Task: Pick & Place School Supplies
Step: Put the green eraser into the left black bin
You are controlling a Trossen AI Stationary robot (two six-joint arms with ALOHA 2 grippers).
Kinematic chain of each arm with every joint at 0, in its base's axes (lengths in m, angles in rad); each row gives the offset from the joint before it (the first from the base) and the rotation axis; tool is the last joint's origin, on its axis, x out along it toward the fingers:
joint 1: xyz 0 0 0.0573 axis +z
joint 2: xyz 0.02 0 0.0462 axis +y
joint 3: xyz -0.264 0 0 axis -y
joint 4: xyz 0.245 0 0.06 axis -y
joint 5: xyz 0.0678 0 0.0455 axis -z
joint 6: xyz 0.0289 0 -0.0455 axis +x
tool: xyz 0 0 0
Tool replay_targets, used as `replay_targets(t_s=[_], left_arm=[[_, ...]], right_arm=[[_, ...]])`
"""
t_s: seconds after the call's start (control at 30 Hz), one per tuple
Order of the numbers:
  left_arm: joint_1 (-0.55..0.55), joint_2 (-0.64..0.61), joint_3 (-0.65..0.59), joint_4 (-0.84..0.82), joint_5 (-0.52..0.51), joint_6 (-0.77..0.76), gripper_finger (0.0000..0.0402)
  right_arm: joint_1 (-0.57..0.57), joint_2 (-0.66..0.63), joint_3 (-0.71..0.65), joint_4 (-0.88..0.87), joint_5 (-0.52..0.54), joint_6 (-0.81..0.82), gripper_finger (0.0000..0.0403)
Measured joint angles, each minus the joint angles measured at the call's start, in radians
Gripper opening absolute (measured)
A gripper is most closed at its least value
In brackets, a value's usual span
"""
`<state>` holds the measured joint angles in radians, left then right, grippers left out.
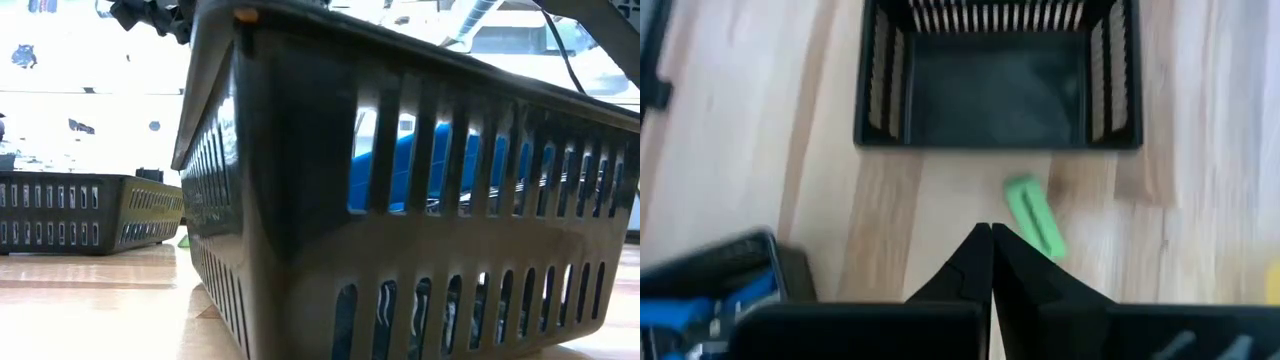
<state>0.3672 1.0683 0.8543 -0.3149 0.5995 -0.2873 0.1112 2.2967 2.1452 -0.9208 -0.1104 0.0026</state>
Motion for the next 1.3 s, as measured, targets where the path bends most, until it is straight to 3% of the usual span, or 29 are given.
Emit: replay_targets(t_s=[0.17,0.4,0.7,0.83,1.0,1.3], left_arm=[[0.000,0.000,0.000,-0.002,-0.033,0.054,0.0087],[0.017,0.013,0.000,-0.046,-0.087,0.101,0.0086],[-0.068,0.213,-0.001,-0.183,-0.125,0.150,0.0100],[-0.177,0.320,0.001,-0.184,-0.184,0.064,0.0135],[-0.293,0.440,0.001,-0.183,-0.297,-0.053,0.0176],[-0.329,0.506,0.004,-0.142,-0.325,-0.187,0.0189]], right_arm=[[0.012,-0.021,0.000,-0.024,0.002,0.001,0.0001],[0.004,-0.153,-0.039,-0.066,0.058,0.033,0.0001],[-0.017,-0.396,-0.045,-0.149,0.143,0.101,0.0000],[-0.045,-0.479,-0.045,-0.238,0.236,0.109,0.0000],[-0.097,-0.541,-0.045,-0.309,0.270,0.049,0.0000],[-0.185,-0.571,-0.045,-0.340,0.234,-0.118,0.0000]])
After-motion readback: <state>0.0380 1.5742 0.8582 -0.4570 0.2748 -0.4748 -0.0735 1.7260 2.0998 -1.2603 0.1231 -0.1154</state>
